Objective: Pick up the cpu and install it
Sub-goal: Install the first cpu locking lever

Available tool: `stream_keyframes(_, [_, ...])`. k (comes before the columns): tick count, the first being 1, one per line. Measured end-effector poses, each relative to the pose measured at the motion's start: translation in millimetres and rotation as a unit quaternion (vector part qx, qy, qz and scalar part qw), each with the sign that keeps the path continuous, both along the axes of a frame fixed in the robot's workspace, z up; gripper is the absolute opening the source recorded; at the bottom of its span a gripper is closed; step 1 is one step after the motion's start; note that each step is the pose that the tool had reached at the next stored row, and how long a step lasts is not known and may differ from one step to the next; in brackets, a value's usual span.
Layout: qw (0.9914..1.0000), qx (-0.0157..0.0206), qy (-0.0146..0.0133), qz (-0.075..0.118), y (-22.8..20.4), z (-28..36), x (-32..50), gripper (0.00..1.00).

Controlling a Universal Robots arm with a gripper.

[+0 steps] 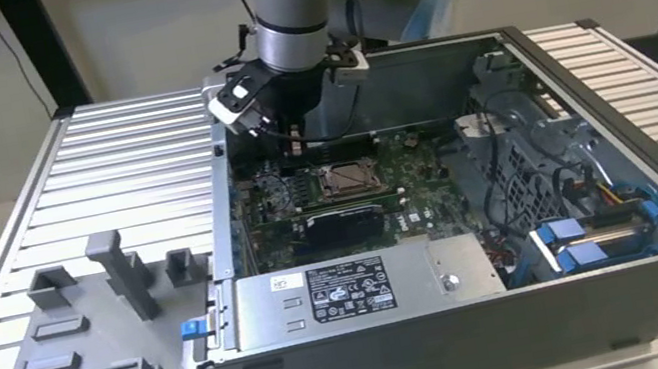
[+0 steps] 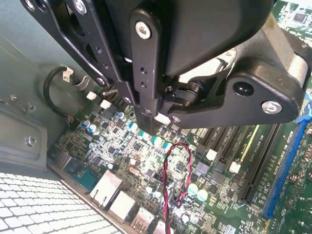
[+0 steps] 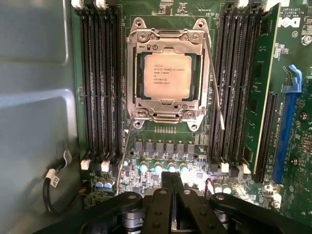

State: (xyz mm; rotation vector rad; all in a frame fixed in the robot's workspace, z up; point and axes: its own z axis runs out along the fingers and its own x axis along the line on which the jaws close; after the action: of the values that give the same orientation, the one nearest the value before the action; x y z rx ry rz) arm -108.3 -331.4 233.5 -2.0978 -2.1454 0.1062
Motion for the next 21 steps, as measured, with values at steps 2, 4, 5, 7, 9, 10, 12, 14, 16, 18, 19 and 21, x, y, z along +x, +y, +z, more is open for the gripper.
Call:
stream_keyframes(2, [1.00000,-0.0002,-0.0003,0.000,-0.1,0.6,-0.3,0.00])
stream_keyframes(4, [1.00000,-0.0011,-0.0009,0.000,-0.1,5.8,-0.2,0.00])
stream_keyframes(5, [0.99999,-0.0024,-0.0021,0.000,0.0,7.5,-0.3,0.00])
stream_keyframes(7, [0.99997,-0.0058,-0.0046,0.000,0.0,10.8,-0.2,0.00])
stream_keyframes(9, [0.99993,-0.0096,-0.0070,0.000,-0.1,13.8,-0.2,0.00])
stream_keyframes(10, [0.99990,-0.0115,-0.0080,0.000,0.0,15.5,-0.2,0.00])
stream_keyframes(12, [0.99985,-0.0146,-0.0095,0.000,0.0,19.6,-0.2,0.00])
stream_keyframes(14, [0.99979,-0.0175,-0.0109,0.000,0.0,23.9,-0.2,0.00])
stream_keyframes(16, [0.99974,-0.0186,-0.0130,0.000,0.0,26.1,-0.2,0.00])
stream_keyframes(18, [0.99974,-0.0185,-0.0132,0.000,0.0,26.0,-0.1,0.00])
stream_keyframes(19, [0.99974,-0.0186,-0.0132,0.000,0.0,26.2,-0.2,0.00])
stream_keyframes(21, [0.99974,-0.0186,-0.0133,0.000,0.0,26.3,-0.2,0.00])
